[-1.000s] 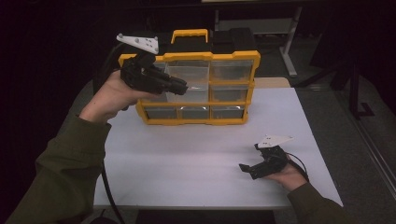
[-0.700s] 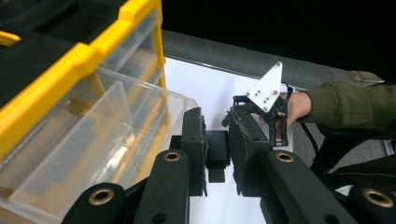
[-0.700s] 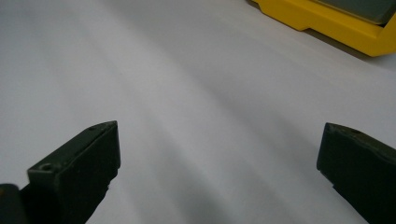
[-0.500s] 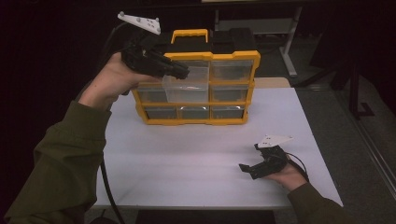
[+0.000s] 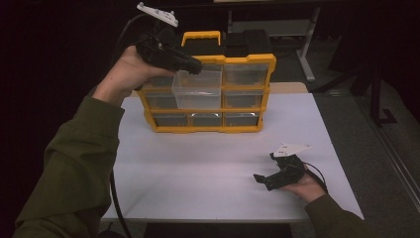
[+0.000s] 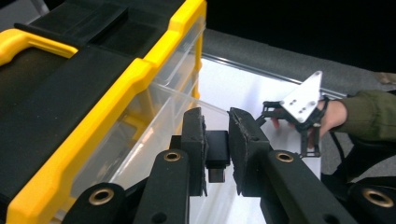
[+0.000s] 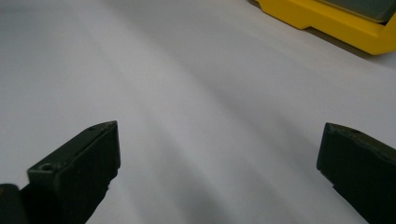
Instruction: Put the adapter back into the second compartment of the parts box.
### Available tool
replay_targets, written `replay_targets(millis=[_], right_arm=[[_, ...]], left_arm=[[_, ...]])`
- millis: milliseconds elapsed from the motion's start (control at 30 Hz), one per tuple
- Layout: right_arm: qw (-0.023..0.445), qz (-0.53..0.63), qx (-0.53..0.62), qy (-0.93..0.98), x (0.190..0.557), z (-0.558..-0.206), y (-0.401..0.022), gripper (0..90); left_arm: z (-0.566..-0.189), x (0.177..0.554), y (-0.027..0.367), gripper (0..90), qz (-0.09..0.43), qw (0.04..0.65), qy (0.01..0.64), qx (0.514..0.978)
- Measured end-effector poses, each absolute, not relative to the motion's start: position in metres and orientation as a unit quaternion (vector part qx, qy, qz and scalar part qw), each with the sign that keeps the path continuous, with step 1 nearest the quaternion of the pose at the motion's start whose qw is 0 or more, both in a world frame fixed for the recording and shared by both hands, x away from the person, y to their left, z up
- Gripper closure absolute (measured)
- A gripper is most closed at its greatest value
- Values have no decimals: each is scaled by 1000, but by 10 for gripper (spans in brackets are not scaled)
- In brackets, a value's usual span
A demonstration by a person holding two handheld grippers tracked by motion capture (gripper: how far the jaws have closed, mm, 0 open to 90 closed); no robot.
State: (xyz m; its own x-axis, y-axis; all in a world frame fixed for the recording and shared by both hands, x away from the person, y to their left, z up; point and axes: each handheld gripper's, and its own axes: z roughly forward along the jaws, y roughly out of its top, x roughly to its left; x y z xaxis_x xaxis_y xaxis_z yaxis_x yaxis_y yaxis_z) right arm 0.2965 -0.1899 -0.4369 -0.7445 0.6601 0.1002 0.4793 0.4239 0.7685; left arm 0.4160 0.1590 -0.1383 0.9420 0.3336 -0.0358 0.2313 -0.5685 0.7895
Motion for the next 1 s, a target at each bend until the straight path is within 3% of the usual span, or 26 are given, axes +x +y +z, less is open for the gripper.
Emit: replay_targets(millis=[1000], right_arm=[[108, 416, 341, 836, 296, -437, -191, 0]], left_arm=[[-177, 439, 148, 748, 56, 391, 186, 900]])
